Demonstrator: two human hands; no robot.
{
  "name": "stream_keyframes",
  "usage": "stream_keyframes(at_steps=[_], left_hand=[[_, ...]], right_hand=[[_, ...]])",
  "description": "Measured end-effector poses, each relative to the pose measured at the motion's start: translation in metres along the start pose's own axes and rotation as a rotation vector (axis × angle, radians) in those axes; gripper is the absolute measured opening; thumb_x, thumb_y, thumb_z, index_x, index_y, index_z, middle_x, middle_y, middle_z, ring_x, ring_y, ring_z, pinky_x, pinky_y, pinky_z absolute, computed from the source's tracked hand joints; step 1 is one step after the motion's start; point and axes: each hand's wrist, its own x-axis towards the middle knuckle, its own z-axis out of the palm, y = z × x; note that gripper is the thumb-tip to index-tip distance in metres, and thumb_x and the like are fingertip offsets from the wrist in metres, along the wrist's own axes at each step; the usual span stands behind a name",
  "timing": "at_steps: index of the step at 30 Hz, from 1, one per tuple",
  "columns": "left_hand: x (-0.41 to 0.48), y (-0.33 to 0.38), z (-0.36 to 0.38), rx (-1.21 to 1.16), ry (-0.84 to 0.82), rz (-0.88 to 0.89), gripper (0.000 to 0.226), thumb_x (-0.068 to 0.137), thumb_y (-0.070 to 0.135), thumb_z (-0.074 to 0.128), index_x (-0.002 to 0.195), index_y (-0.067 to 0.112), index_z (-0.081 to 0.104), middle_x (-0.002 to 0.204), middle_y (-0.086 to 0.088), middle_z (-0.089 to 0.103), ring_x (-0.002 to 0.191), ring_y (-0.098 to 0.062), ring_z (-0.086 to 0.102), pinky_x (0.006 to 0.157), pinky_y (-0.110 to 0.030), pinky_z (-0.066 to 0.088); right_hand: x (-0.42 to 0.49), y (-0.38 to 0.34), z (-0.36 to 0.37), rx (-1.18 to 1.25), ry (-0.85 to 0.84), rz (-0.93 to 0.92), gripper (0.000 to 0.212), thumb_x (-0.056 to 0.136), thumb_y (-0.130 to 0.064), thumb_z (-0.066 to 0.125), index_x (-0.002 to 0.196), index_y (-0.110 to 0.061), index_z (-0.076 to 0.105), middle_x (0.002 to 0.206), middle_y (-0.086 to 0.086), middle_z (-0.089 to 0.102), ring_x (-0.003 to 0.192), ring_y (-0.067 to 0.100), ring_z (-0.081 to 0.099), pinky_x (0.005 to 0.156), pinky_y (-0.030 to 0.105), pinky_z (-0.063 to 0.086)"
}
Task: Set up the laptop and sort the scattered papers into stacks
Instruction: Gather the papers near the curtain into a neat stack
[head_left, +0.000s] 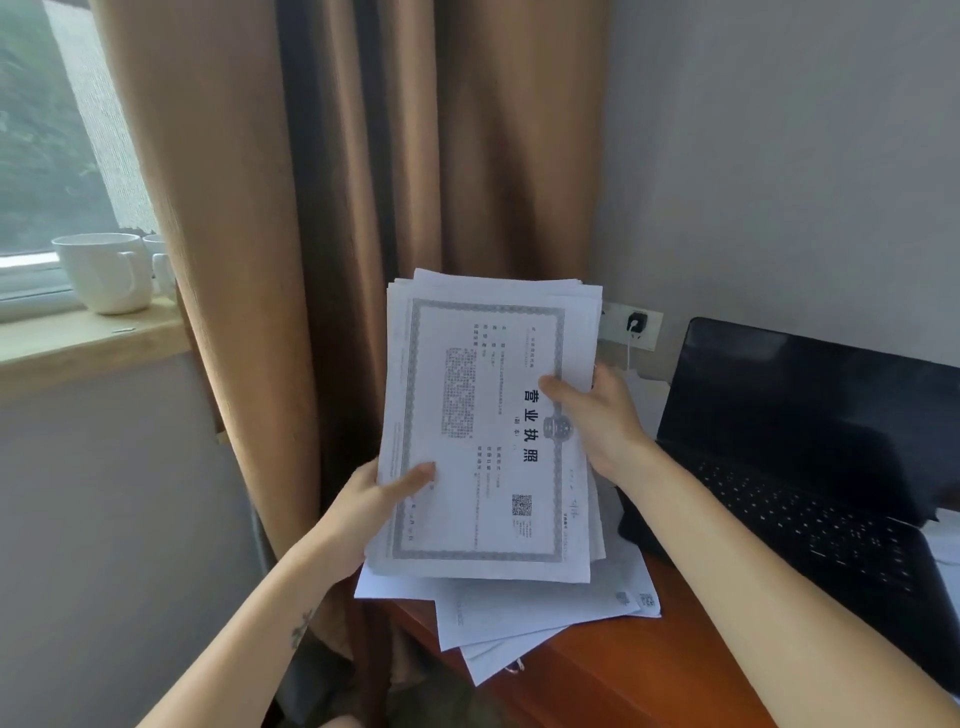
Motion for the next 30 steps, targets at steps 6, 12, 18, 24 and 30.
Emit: stream_keyframes(at_steps=[6,12,18,24,30], left_hand=[[-0.029,-0.037,-0.009,0.076,0.033,-0.064,0.028,0.099,0.034,0.069,0.123,0.022,0.062,0.112,0.006,0.077,0.105,-0.018,0.074,0.103,-0.05,0.055],[-0.047,-0.065,-0.022,0.02,0.2,-0.14,0.022,0.102,0.017,0.065,0.124,0.02,0.064,0.115,-0.001,0.076,0.106,-0.026,0.073,0.097,-0.048,0.057],[-0.064,-0.08,-0.052,0.03,0.307,-0.197,0.019,0.101,0.009,0.065,0.118,0.015,0.065,0.111,-0.009,0.075,0.101,-0.034,0.071,0.094,-0.051,0.055],[-0.066,-0.083,-0.081,0.06,0.393,-0.199,0.017,0.1,0.008,0.065,0.116,0.013,0.065,0.11,-0.012,0.074,0.1,-0.037,0.069,0.094,-0.054,0.053],[-0.074,-0.086,-0.089,0.033,0.438,-0.209,0.016,0.099,0.008,0.066,0.115,0.012,0.064,0.111,-0.013,0.073,0.101,-0.04,0.069,0.095,-0.056,0.052]], right_hand=[[-0.003,0.044,0.024,-0.049,-0.028,0.227,0.031,0.09,-0.002,0.072,0.12,-0.009,0.066,0.108,0.006,0.076,0.096,0.023,0.074,0.072,0.033,0.06],[-0.017,0.077,0.035,-0.14,-0.164,0.289,0.029,0.093,-0.008,0.071,0.121,-0.01,0.067,0.113,0.006,0.075,0.1,0.02,0.073,0.083,0.034,0.061],[-0.055,0.103,0.009,-0.451,-0.291,0.226,0.034,0.096,-0.015,0.068,0.129,-0.021,0.06,0.115,-0.003,0.071,0.104,0.007,0.068,0.086,0.015,0.052],[-0.09,0.103,-0.008,-0.687,-0.359,0.032,0.036,0.098,-0.011,0.064,0.131,-0.023,0.061,0.121,-0.011,0.065,0.108,-0.008,0.059,0.101,0.015,0.047],[-0.119,0.097,-0.02,-1.043,-0.588,-0.046,0.059,0.091,-0.052,0.067,0.144,-0.041,0.045,0.142,-0.029,0.035,0.13,-0.008,0.023,0.114,0.023,0.02]])
